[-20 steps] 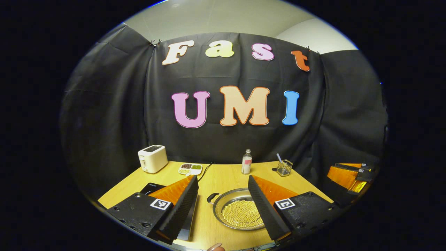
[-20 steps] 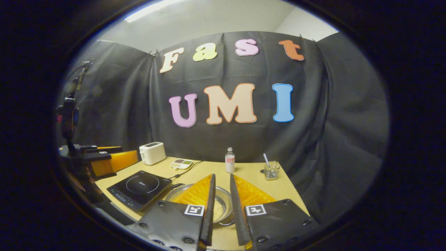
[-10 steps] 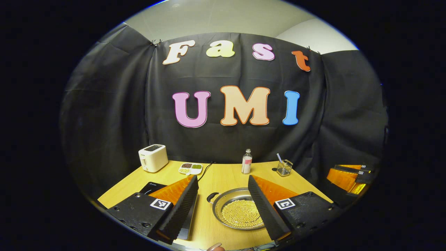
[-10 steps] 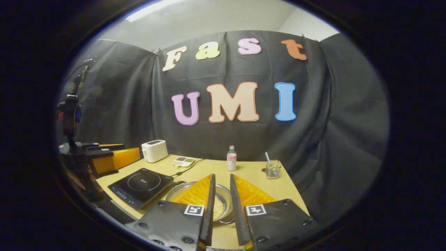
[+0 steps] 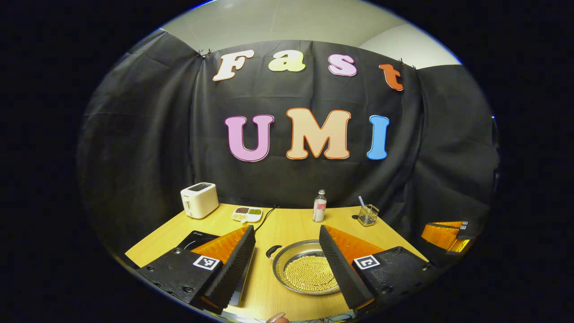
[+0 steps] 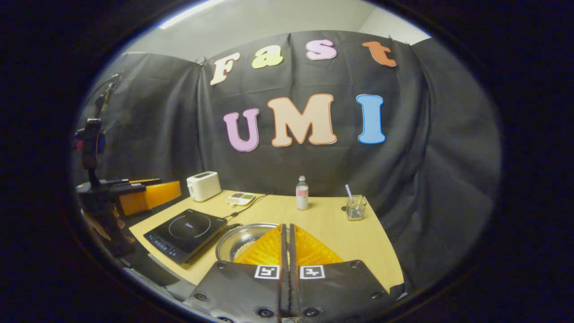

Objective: First push the handle of the pot to place it horizontally, then grasp the pot with both hands and set it on the induction cooktop.

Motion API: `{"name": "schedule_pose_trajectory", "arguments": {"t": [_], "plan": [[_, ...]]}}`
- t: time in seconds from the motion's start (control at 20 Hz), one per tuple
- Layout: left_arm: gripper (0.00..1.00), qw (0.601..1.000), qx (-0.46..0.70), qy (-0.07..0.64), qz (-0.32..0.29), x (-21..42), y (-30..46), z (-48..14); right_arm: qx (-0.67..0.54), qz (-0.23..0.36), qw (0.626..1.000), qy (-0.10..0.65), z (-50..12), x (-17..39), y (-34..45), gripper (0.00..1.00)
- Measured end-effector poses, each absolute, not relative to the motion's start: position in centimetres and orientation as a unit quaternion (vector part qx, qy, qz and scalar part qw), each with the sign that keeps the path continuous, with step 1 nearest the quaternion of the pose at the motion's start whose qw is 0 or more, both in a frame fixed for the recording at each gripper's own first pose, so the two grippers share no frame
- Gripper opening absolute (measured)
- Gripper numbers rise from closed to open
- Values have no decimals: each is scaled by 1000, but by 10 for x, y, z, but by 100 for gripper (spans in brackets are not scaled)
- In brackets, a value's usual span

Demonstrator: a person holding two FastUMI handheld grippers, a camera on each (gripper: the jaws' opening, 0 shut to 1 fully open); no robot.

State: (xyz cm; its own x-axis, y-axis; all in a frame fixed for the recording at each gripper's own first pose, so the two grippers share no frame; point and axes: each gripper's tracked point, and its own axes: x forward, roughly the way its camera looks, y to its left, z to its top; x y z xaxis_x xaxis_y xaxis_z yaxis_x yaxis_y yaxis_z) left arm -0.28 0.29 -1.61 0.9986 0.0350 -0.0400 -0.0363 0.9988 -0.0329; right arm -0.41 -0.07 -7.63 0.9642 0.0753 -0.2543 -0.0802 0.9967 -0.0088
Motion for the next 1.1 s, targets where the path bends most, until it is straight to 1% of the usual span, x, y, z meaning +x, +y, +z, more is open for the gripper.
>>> {"name": "schedule_pose_trajectory", "arguments": {"t": [0.15,0.35,0.45,0.5,0.65,0.7,0.8,0.85,0.9,1.1], "plan": [[92,999,-13,16,32,0,4,-17,-8,57,985,162,-102,-3,-3,2],[92,999,-8,26,41,11,8,-27,14,73,971,229,-152,0,-2,2],[92,999,-14,33,36,22,9,-35,20,70,964,254,-173,4,-4,2],[92,998,-16,42,33,28,10,-41,23,67,962,264,-181,7,-5,0],[93,998,-22,47,24,43,17,-49,23,66,957,283,-199,13,1,0],[93,998,-23,50,22,48,19,-50,17,66,954,291,-208,14,2,2],[93,998,-20,56,17,57,23,-58,13,68,949,309,-222,13,6,2],[93,998,-16,59,17,61,26,-60,16,70,945,319,-230,14,8,0],[93,998,-13,62,17,65,30,-63,21,70,942,329,-240,13,11,2],[93,997,-14,67,17,77,39,-68,26,64,927,369,-272,8,12,2]]}}
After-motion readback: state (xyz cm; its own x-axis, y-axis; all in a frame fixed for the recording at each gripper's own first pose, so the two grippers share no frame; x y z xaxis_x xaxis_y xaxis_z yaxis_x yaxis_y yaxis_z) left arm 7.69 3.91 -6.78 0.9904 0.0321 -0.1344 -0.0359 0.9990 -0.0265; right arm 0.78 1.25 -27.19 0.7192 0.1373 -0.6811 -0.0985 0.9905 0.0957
